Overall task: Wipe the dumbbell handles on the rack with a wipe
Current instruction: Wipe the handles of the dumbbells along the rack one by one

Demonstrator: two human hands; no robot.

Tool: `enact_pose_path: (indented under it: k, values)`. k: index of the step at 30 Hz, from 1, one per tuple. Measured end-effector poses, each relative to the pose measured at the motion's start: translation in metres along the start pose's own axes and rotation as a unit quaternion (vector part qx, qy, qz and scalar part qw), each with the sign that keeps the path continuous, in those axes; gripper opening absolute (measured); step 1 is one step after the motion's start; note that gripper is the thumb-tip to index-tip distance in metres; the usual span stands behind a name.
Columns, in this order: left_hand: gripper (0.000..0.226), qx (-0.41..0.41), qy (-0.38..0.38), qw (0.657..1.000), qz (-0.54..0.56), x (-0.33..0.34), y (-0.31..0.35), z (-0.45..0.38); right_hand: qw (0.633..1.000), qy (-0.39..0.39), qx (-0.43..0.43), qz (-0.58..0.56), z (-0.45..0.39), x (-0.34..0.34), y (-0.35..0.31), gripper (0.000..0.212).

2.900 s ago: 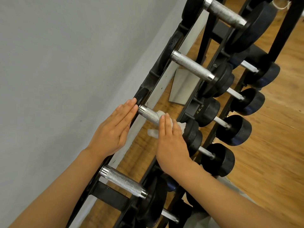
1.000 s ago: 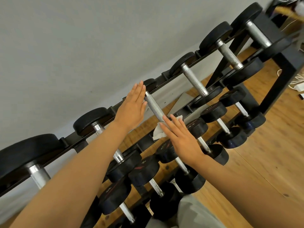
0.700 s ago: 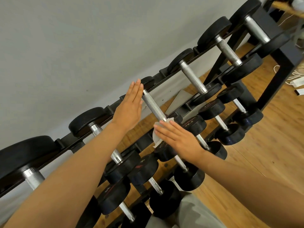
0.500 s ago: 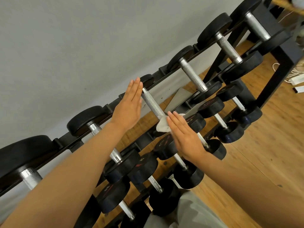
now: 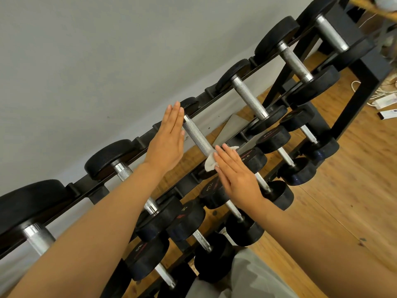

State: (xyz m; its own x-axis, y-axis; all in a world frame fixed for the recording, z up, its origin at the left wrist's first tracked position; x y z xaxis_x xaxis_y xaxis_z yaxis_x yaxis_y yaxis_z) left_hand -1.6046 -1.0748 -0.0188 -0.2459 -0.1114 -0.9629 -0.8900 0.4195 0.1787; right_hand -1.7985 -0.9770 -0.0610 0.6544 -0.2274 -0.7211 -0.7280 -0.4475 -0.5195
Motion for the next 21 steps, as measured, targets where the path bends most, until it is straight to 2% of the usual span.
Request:
enact_pose_path:
  k: [2,5,7,9,13,15,17,19,21]
  values:
    - [0.055,-0.007,0.003,1.0,0.015,0.001,0.001,0.0,1.0,0.007,0.01,-0.018,0.004,0.011,-0.012,0.039]
    - [0.056,-0.004,0.002,1.0,0.01,0.002,-0.001,0.0,0.993,-0.051,-0.1,0.026,0.013,0.025,-0.017,0.042]
    - [0.055,-0.001,-0.002,1.0,0.007,0.001,-0.001,-0.001,0.988,-0.068,-0.137,0.038,0.013,0.017,-0.006,0.049]
    - [0.055,0.004,-0.001,1.0,0.012,0.0,-0.002,0.0,0.994,-0.048,-0.101,0.002,0.01,0.005,0.003,0.046]
    - [0.055,0.001,0.008,1.0,0.026,0.002,-0.002,0.0,0.994,0.011,0.068,-0.084,0.009,0.004,0.001,0.04]
    - [0.055,0.0,0.008,1.0,0.029,0.002,-0.002,0.0,0.97,0.061,0.177,-0.157,0.008,0.006,-0.001,0.042]
    - [0.054,0.003,0.009,1.0,0.024,0.002,-0.003,0.0,0.946,0.1,0.236,-0.196,0.007,0.007,-0.002,0.042]
    - [0.055,0.005,0.011,1.0,0.02,0.002,-0.002,0.0,0.96,0.079,0.2,-0.181,0.008,0.008,-0.008,0.044]
    - [0.056,-0.001,0.014,1.0,0.024,0.003,-0.002,-0.001,0.989,0.031,0.088,-0.115,0.015,0.014,-0.014,0.043]
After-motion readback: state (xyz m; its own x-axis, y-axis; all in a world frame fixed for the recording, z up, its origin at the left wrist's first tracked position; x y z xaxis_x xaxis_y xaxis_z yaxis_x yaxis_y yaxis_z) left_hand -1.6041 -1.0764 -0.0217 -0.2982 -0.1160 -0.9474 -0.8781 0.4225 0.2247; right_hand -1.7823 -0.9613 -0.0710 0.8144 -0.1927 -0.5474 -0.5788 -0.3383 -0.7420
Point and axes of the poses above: each hand's wrist, its own z-axis away from the middle knuckle, its own x-axis out of the palm, y = z × x, the point moved 2 cm from there along -z, towards the middle knuckle, and after that the axes turned 7 degrees about -z, right-handed, at the moved point
